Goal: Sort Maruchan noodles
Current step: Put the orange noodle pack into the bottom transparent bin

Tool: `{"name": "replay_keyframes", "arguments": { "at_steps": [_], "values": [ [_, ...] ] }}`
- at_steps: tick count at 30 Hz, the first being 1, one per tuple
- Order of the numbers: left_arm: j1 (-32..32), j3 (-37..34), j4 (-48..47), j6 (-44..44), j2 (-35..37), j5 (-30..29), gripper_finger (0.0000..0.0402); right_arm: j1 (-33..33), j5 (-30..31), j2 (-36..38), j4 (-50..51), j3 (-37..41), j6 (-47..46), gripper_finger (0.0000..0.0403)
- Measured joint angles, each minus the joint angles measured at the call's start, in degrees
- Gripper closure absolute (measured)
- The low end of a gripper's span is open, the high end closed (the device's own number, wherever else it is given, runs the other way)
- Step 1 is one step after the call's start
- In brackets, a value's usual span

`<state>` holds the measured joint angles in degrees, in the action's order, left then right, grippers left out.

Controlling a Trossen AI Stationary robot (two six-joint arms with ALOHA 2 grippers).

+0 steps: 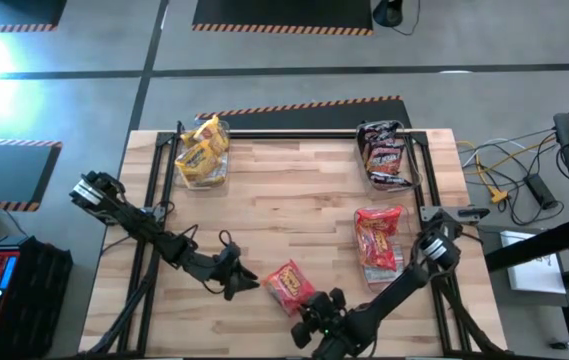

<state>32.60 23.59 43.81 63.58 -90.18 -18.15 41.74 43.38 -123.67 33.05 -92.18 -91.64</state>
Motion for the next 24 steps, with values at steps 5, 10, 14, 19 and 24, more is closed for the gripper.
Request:
{"name": "replay_keyframes", "arguments": {
  "at_steps": [5, 10, 14, 19, 24],
  "values": [
    [-0.07, -0.13, -0.14, 0.85, -0.03, 0.06, 0.0241, -0.53, -0.71, -1.77, 0.0, 0.11, -0.33, 0.0342],
    [-0.41, -0.15, -0.16, 0.79, -0.13, 0.06, 0.0241, -0.75, -0.83, -2.21, -0.06, 0.09, 0.1, 0.035],
    [-1.94, -0.02, 0.36, 0.01, -1.65, 0.26, 0.0241, -0.86, -1.31, -2.21, 0.03, 0.09, 0.86, 0.0355],
    [-4.8, 1.59, 0.66, -0.64, -5.41, 4.29, 0.0241, -1.07, -1.58, -2.26, 0.04, 0.09, 1.68, 0.0355],
    [-6.49, 4.24, 6.38, -6.76, -8.19, 11.92, 0.0231, -1.27, -3.01, -2.3, 0.41, 0.11, 2.72, 0.0355]
  ]
}}
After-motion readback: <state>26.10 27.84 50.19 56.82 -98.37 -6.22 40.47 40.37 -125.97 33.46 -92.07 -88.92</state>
